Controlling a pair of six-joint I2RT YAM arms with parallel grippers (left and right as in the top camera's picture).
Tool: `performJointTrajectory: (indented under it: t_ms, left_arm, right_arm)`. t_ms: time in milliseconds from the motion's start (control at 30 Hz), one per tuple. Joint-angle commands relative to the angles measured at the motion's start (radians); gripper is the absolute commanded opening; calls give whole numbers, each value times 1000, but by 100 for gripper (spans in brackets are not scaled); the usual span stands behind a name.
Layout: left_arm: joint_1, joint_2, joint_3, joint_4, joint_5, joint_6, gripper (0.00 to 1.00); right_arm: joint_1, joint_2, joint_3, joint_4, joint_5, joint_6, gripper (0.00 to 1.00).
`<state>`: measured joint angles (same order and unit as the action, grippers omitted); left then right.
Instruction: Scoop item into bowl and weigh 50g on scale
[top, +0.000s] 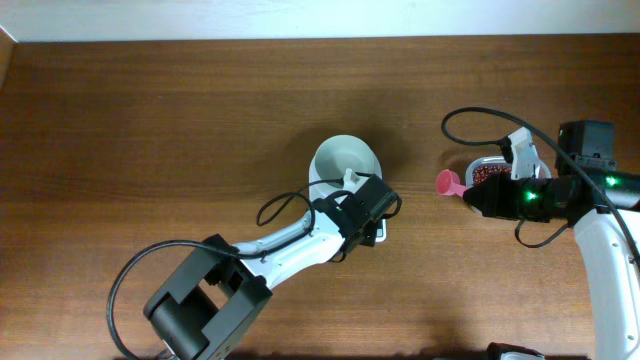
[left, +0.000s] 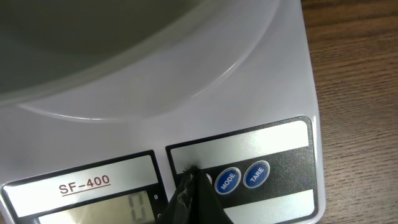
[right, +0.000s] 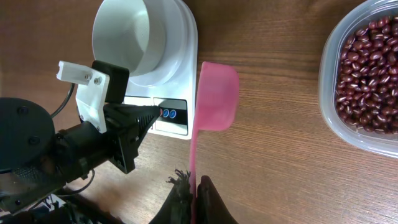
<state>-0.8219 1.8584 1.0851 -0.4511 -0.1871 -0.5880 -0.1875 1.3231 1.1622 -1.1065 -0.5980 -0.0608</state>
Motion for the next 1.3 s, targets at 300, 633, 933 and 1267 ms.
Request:
performJointTrajectory:
  t_ms: [300, 633, 933, 1267]
  left_arm:
    - [-15, -331, -26, -68, -31, -10, 0]
    - [170, -367, 107, -75, 24, 97, 0]
    - [342, -367, 169, -166, 132, 108, 0]
    - [-30, -299, -10, -190, -66, -289, 0]
  right_arm:
    - [-4, -8, 6, 9, 8, -14, 9]
    - [-4, -8, 6, 16, 9, -14, 4]
    - [-4, -8, 6, 40, 8, -14, 4]
    - [-4, -8, 6, 64, 9, -14, 4]
